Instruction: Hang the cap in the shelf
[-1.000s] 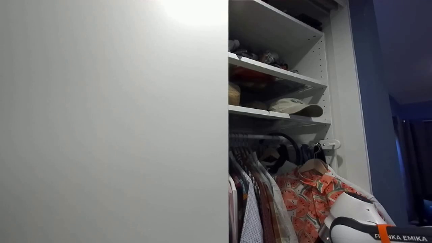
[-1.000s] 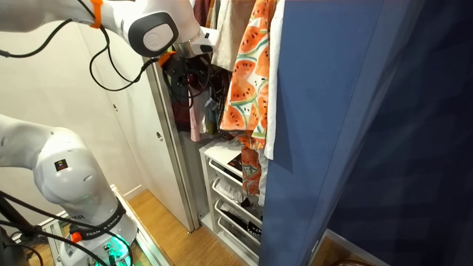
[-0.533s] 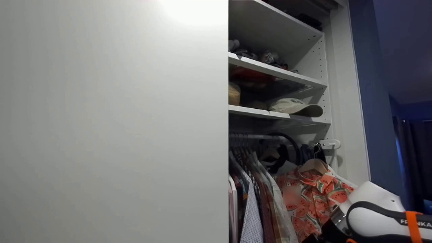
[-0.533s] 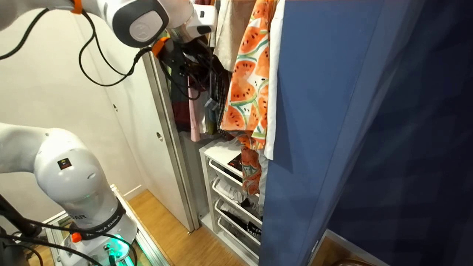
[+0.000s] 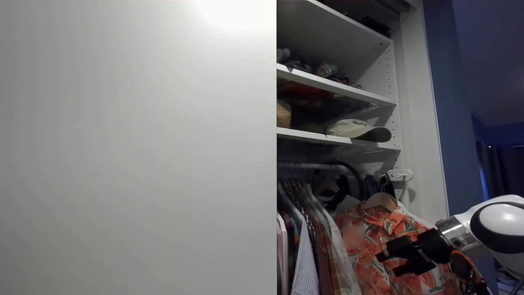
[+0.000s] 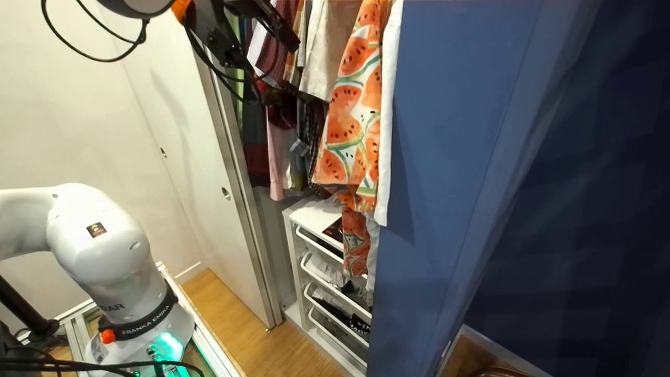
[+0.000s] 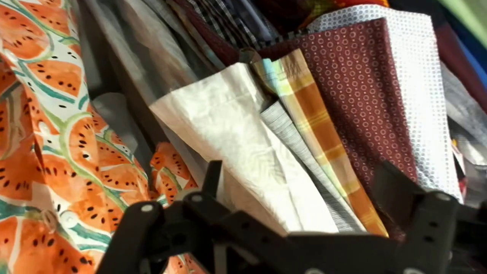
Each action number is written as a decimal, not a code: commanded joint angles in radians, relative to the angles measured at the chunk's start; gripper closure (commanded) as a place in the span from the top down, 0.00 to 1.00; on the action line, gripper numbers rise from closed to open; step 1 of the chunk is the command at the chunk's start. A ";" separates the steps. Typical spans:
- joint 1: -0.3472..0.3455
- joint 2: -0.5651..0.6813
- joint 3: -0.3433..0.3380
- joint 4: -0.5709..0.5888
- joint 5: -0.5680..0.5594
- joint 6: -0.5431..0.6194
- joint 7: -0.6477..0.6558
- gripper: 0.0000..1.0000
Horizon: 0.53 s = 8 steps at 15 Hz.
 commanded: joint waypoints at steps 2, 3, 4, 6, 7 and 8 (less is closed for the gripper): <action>-0.009 0.006 0.006 0.006 0.018 -0.007 -0.005 1.00; -0.008 0.007 0.006 0.006 0.020 -0.007 -0.005 1.00; -0.007 0.007 0.006 0.006 0.020 -0.007 -0.004 1.00; 0.046 -0.017 -0.018 0.018 0.112 0.059 -0.010 1.00; 0.050 -0.020 -0.016 0.035 0.142 0.079 0.004 1.00; 0.051 -0.020 -0.009 0.056 0.169 0.100 0.024 1.00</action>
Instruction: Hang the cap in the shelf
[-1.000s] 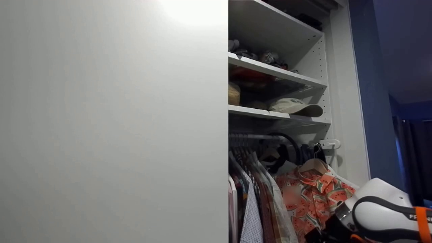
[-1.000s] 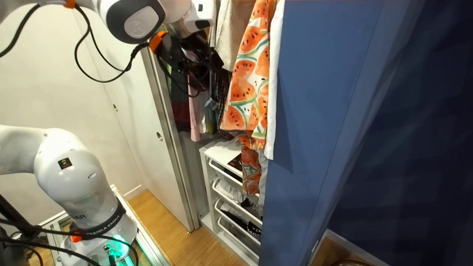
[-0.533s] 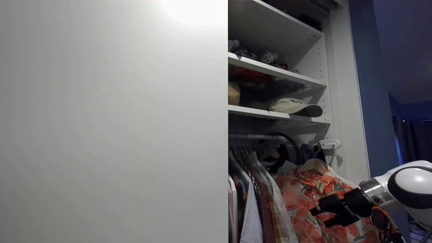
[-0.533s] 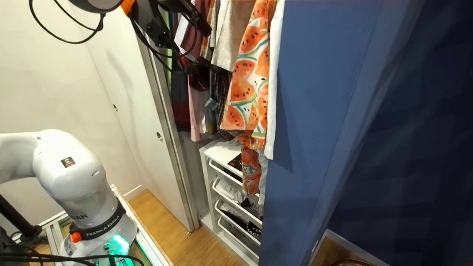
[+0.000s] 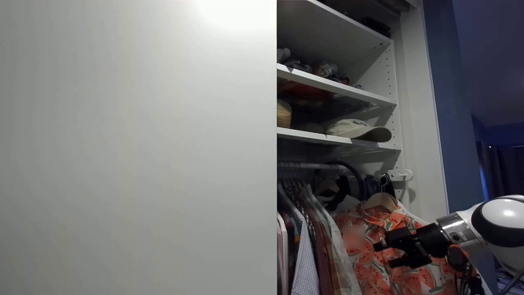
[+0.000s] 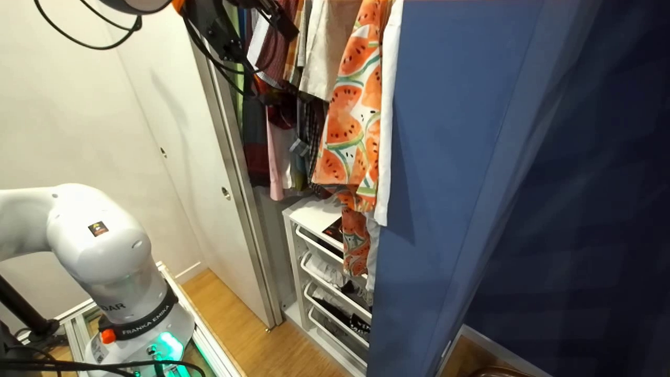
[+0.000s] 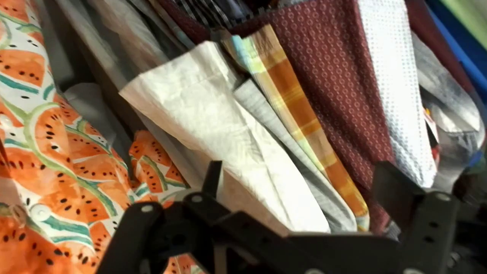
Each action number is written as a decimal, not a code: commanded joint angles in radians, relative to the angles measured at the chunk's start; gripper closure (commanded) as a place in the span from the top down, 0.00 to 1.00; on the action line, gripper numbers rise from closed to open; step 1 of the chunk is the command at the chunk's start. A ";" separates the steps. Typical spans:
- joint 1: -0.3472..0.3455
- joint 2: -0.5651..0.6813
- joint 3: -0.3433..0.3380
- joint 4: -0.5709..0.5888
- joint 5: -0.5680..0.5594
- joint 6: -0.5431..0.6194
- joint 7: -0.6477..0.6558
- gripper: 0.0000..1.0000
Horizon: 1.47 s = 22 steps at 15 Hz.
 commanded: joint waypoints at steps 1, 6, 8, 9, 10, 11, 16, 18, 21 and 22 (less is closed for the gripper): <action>0.031 -0.022 0.002 0.069 0.109 0.067 0.047 1.00; 0.030 -0.039 0.050 0.174 0.244 0.183 0.119 1.00; 0.040 -0.052 0.075 0.204 0.300 0.259 0.118 1.00; 0.016 -0.038 0.057 0.181 0.252 0.197 0.094 1.00; 0.016 -0.042 0.063 0.191 0.255 0.203 0.095 1.00; 0.014 -0.042 0.063 0.189 0.255 0.200 0.095 1.00; 0.040 -0.036 0.046 0.190 0.296 0.219 0.103 1.00; 0.084 -0.046 0.036 0.228 0.377 0.267 0.089 1.00; 0.134 -0.040 0.040 0.302 0.479 0.315 0.076 1.00; 0.156 -0.036 0.043 0.328 0.519 0.335 0.064 1.00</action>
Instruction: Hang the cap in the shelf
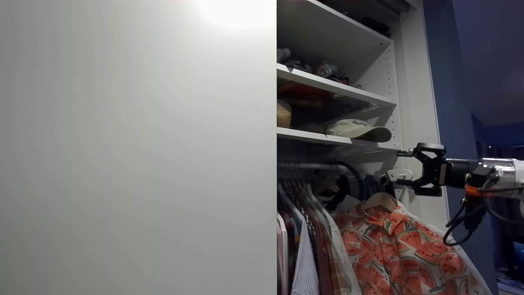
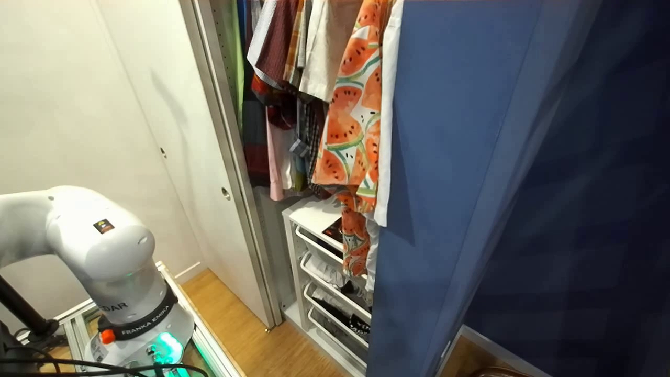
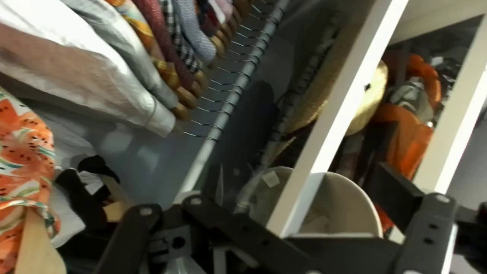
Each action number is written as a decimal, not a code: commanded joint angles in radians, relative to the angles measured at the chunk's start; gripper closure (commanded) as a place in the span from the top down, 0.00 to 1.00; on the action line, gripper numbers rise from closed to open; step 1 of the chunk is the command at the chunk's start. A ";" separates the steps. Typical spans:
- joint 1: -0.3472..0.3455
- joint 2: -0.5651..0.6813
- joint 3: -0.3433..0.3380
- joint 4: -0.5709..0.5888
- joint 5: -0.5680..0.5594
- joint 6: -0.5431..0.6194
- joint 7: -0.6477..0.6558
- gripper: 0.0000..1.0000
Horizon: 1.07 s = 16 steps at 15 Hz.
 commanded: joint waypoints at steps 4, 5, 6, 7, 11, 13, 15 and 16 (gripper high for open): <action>0.140 0.055 0.037 0.190 0.300 0.196 -0.083 1.00; 0.160 0.070 0.053 0.222 0.356 0.253 -0.109 1.00; 0.219 0.079 0.064 0.250 0.383 0.339 -0.128 1.00; 0.246 0.098 0.083 0.285 0.431 0.412 -0.158 1.00; 0.402 0.179 0.120 0.446 0.511 0.687 -0.299 1.00; 0.368 0.131 0.122 0.365 0.463 0.638 -0.245 1.00; 0.396 0.152 0.121 0.395 0.464 0.666 -0.259 1.00; 0.397 0.158 0.119 0.400 0.465 0.668 -0.260 1.00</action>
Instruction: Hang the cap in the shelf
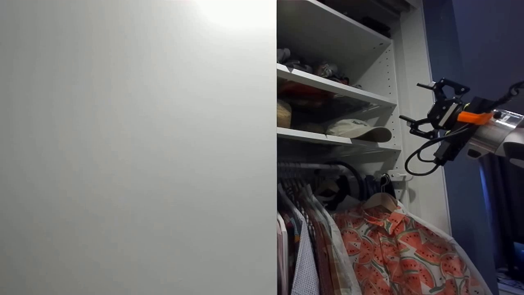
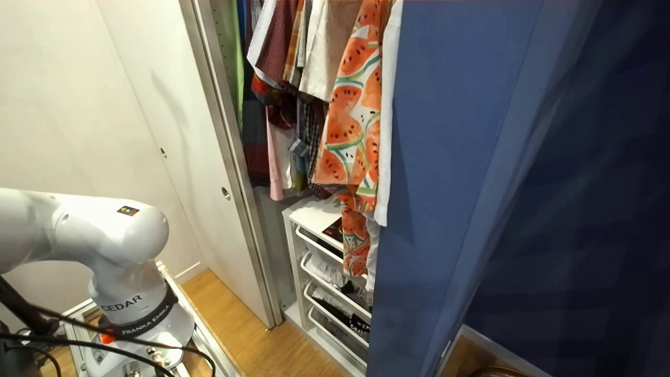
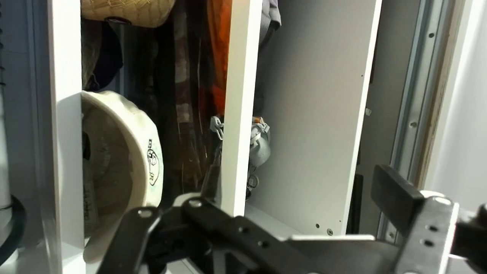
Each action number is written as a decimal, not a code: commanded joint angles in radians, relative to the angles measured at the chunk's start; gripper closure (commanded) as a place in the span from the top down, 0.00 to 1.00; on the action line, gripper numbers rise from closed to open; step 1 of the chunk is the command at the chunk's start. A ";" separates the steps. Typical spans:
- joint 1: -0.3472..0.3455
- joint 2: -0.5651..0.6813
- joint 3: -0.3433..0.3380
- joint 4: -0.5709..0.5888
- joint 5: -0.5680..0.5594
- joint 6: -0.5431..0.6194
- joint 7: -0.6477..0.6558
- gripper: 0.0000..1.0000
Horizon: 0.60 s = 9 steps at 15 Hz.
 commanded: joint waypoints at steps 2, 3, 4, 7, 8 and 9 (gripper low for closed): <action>0.000 0.002 -0.001 0.002 0.001 0.001 0.000 1.00; 0.000 0.002 -0.001 0.002 0.001 0.001 -0.001 1.00; 0.000 0.002 -0.001 0.003 0.001 0.001 -0.001 1.00; -0.019 0.017 0.001 0.003 -0.005 -0.012 0.010 1.00; -0.044 0.034 0.003 -0.002 -0.015 -0.031 0.021 1.00; -0.070 0.052 0.003 -0.008 -0.025 -0.064 0.038 1.00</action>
